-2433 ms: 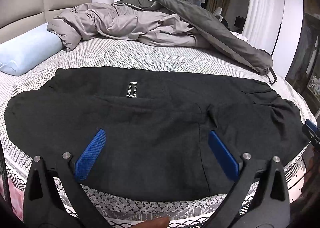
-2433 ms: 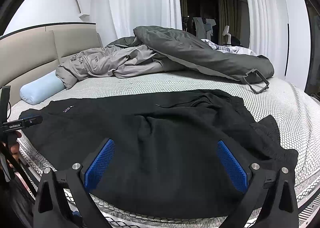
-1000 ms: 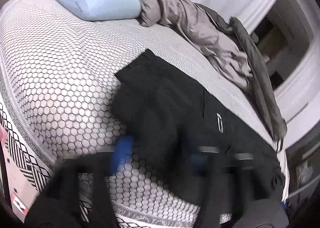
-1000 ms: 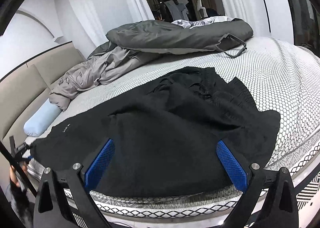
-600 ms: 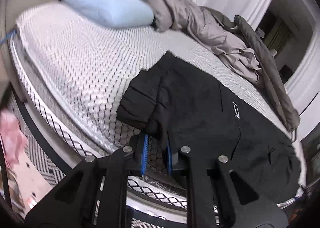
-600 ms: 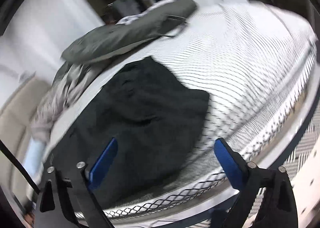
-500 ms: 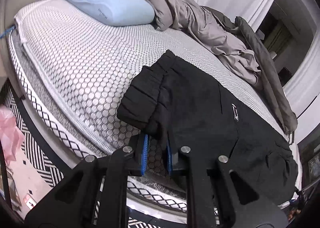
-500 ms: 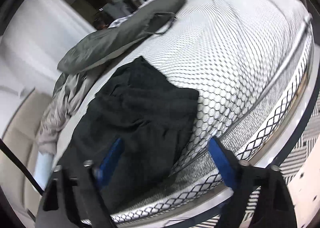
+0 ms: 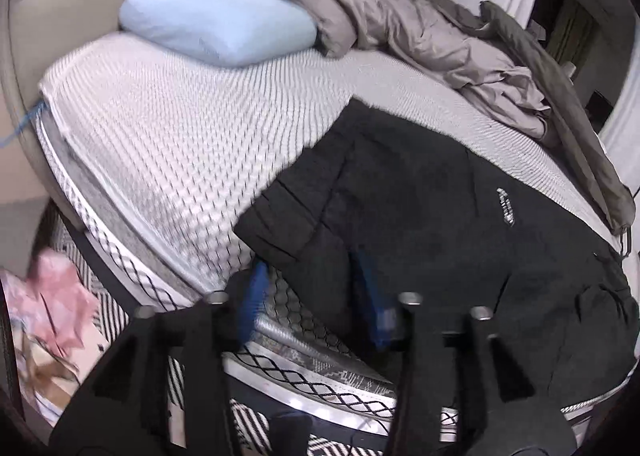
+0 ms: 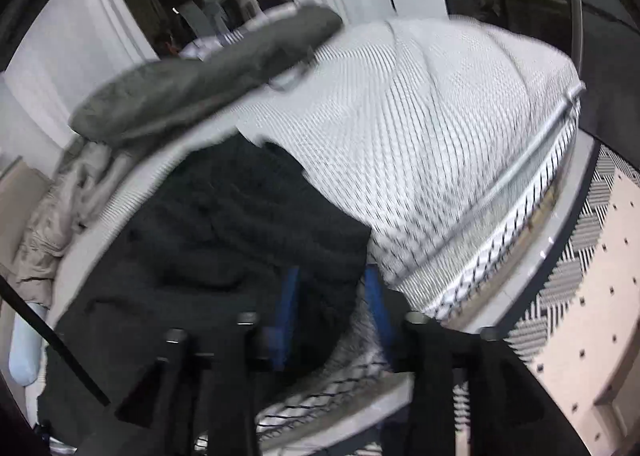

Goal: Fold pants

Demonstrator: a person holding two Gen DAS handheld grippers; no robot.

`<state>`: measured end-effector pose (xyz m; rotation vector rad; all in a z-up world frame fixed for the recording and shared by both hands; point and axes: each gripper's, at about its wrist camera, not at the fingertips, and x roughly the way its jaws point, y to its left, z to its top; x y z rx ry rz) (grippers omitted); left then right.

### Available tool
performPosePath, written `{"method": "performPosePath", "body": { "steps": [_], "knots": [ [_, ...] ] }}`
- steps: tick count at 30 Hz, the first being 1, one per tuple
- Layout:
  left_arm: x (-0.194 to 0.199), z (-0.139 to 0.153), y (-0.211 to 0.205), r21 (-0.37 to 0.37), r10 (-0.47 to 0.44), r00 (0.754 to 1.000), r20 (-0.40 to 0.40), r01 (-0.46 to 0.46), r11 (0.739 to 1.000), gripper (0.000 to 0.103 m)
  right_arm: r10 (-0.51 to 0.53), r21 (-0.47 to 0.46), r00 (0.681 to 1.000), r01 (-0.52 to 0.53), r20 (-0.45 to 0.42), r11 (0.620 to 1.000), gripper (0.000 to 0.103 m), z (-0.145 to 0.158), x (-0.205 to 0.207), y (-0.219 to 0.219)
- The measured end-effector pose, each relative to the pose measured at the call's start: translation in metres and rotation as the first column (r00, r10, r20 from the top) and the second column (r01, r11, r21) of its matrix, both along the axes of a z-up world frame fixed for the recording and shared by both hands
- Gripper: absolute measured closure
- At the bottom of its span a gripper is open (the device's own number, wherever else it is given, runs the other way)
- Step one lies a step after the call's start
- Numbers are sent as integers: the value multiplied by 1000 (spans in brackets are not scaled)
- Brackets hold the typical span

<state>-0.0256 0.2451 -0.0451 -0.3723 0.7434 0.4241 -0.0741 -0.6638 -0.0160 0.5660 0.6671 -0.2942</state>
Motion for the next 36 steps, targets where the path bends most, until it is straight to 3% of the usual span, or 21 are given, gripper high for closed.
{"method": "performPosePath", "body": {
  "steps": [1, 3, 5, 7, 9, 11, 13, 17, 20, 25, 29, 30, 31, 32, 33, 34, 36],
  "knots": [
    [-3, 8, -1, 14, -5, 1000, 21, 4, 1000, 30, 25, 3, 999, -25, 31, 1000, 35, 8, -4, 0],
    [-4, 27, -3, 37, -44, 997, 60, 41, 998, 16, 107, -8, 991, -106, 77, 994, 35, 30, 0, 4],
    [2, 43, -5, 56, -102, 992, 72, 98, 994, 13, 207, -36, 975, -205, 86, 978, 28, 49, 17, 14],
    [16, 59, -4, 55, -149, 986, 79, 145, 988, 1, 279, -44, 955, -276, 96, 960, 19, 60, 32, 20],
    [36, 71, 0, 66, -191, 975, 110, 184, 981, 1, 346, -42, 931, -344, 113, 938, 19, 70, 54, 23],
    [67, 74, 6, 64, -229, 969, 88, 224, 972, 1, 411, -34, 906, -410, 101, 911, 18, 74, 79, 27],
    [106, 68, 15, 52, -216, 976, 25, 215, 975, 1, 438, -34, 896, -437, 74, 899, 18, 75, 103, 30],
    [185, 45, 27, 40, -251, 959, -128, 258, 965, 2, 463, 42, 886, -463, 13, 885, 18, 70, 159, 21],
    [223, 20, 31, 20, -306, 927, -218, 317, 948, 2, 469, 89, 883, -465, -29, 881, 18, 57, 195, 9],
    [276, -18, 34, -23, -317, 872, -372, 332, 943, 5, 464, 115, 878, -452, -116, 884, 20, 32, 257, -2],
    [303, -33, 37, -43, -295, 862, -412, 305, 951, 6, 459, 88, 859, -452, -226, 888, 27, 9, 311, -3],
    [308, -34, 37, -40, -291, 864, -412, 302, 953, 13, 446, 66, 858, -445, -255, 893, 29, 4, 322, -3],
    [313, -34, 38, -38, -287, 866, -409, 298, 954, 31, 441, 52, 853, -445, -279, 894, 32, 0, 330, -4],
    [317, -33, 37, -30, -276, 872, -403, 289, 957, 43, 439, 44, 847, -447, -300, 893, 32, -5, 341, -3],
    [322, -30, 34, -26, -279, 877, -391, 293, 956, 66, 433, 34, 842, -447, -322, 894, 36, -8, 350, -3],
    [325, -27, 32, -32, -298, 876, -379, 310, 950, 75, 425, 13, 844, -445, -328, 895, 49, -8, 355, -2],
    [332, -19, 20, 38, -296, 879, -374, 334, 942, 86, 439, -35, 843, -472, -310, 881, 62, -2, 360, 3]
  ]
}}
